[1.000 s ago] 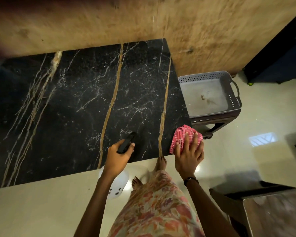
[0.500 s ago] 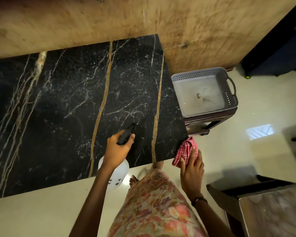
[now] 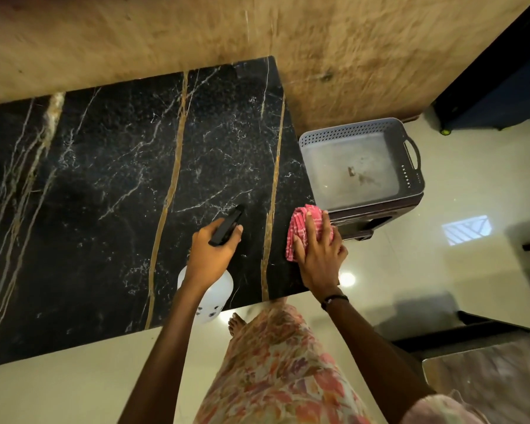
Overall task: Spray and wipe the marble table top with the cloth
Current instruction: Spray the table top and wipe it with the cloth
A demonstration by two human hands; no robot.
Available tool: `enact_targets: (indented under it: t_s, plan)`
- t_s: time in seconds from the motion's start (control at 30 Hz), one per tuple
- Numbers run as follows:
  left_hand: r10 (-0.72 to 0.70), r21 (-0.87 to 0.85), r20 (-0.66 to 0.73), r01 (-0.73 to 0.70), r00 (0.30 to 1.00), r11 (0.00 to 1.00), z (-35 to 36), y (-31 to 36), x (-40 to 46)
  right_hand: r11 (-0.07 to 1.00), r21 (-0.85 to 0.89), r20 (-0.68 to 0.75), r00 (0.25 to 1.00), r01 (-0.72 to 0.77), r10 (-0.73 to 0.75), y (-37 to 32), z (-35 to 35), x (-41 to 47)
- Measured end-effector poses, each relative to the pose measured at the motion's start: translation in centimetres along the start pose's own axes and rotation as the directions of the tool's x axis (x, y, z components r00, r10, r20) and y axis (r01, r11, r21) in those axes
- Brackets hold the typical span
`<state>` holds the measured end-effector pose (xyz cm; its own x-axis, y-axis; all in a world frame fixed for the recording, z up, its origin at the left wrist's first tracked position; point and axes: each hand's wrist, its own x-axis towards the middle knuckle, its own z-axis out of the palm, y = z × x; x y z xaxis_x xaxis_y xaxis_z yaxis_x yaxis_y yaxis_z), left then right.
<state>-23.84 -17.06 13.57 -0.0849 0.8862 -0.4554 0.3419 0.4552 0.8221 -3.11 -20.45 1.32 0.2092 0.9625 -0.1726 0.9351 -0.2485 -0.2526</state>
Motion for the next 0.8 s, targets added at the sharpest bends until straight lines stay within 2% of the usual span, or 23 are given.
enact_targets:
  t_s: [0.2, 0.57, 0.67, 0.8]
  plan:
    - [0.014, -0.030, -0.026, -0.014, 1.000, 0.999, 1.1, 1.8, 3.4, 0.993, -0.115, -0.035, 0.999, 0.010, -0.014, -2.7, -0.3, 7.0]
    - [0.094, -0.054, -0.141, -0.103, 0.986, 0.993, 1.9, 6.3, 13.4, 0.984, -0.179, -0.031, 0.999, 0.021, -0.027, -8.9, -0.9, 22.1]
    - [0.105, -0.062, -0.162, -0.116, 0.981, 0.991, 1.8, 7.1, 16.0, 0.980, -0.197, -0.081, 0.997, -0.009, -0.007, -10.7, -0.6, 26.7]
    - [0.146, -0.059, -0.192, -0.160, 0.971, 0.985, 1.4, 8.4, 19.5, 0.988, -0.157, -0.081, 0.996, 0.010, -0.023, -13.2, -0.7, 32.7]
